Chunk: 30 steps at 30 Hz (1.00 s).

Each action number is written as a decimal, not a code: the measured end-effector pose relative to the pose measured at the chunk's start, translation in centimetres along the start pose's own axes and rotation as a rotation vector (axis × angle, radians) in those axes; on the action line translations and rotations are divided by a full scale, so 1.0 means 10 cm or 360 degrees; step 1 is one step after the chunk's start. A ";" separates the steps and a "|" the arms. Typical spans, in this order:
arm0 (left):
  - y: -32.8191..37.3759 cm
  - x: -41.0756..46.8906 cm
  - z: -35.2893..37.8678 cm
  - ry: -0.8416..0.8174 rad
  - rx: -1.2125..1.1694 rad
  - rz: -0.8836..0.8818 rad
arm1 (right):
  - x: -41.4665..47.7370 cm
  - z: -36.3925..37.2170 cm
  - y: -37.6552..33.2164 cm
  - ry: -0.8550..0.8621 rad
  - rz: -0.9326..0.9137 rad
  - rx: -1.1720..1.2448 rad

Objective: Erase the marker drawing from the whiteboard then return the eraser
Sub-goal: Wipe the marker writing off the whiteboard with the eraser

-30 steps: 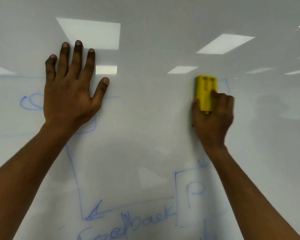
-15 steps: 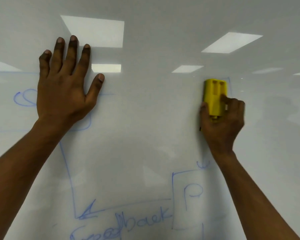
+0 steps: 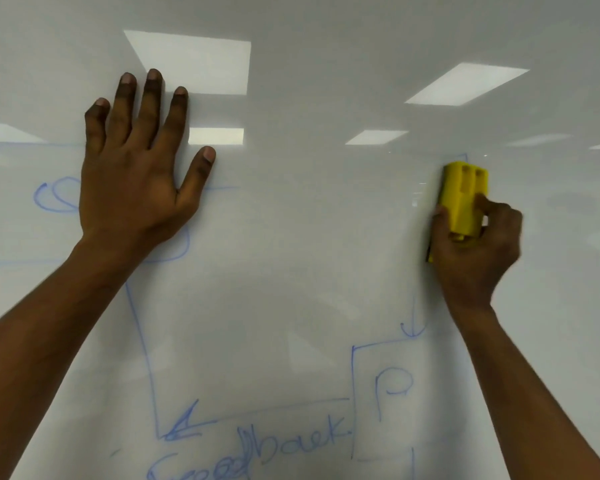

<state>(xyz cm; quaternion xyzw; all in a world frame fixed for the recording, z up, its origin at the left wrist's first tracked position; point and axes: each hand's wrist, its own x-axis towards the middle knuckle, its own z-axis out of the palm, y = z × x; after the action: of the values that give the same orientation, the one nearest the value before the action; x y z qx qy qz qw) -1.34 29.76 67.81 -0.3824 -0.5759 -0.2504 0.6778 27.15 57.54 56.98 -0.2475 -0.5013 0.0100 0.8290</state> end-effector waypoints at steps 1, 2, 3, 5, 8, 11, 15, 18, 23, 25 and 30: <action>-0.01 0.00 0.00 0.0002 -0.0010 0.0003 | -0.09 0.01 -0.10 -0.0063 -0.0148 0.0035; -0.02 0.00 0.01 0.0004 -0.0019 0.0006 | -0.23 0.00 -0.17 -0.0155 -0.0318 0.0073; -0.02 0.00 0.02 0.0005 -0.0028 0.0005 | -0.38 -0.03 -0.21 -0.0264 -0.0473 0.0105; -0.04 0.00 0.03 0.0012 -0.0046 0.0006 | -0.61 -0.12 -0.15 -0.0414 -0.0657 0.0124; -0.05 0.00 0.04 0.0020 -0.0056 0.0014 | -0.48 -0.21 0.14 -0.0290 -0.0510 0.0002; -0.04 0.00 0.04 0.0011 -0.0059 0.0011 | -0.02 -0.14 0.30 0.0011 0.0005 -0.0052; -0.04 0.00 0.04 0.0017 -0.0060 0.0008 | 0.20 0.07 0.02 0.0080 0.0076 0.0039; -0.04 0.01 0.04 0.0031 -0.0069 0.0007 | -0.17 0.11 -0.29 -0.0170 -0.0417 0.0154; -0.05 0.01 0.02 0.0017 -0.0071 0.0021 | -0.47 -0.13 0.09 -0.0300 -0.0635 0.0093; -0.04 0.01 0.01 0.0006 -0.0062 0.0014 | -0.29 -0.19 0.32 -0.0103 -0.0308 -0.0005; -0.02 0.01 0.03 -0.0003 -0.0051 0.0005 | 0.11 -0.07 0.28 0.0085 0.0136 -0.0017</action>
<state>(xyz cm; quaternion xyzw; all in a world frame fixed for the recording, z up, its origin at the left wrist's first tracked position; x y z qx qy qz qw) -1.65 29.84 67.97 -0.3945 -0.5718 -0.2583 0.6714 28.93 60.04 56.49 -0.2732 -0.4680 0.0361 0.8397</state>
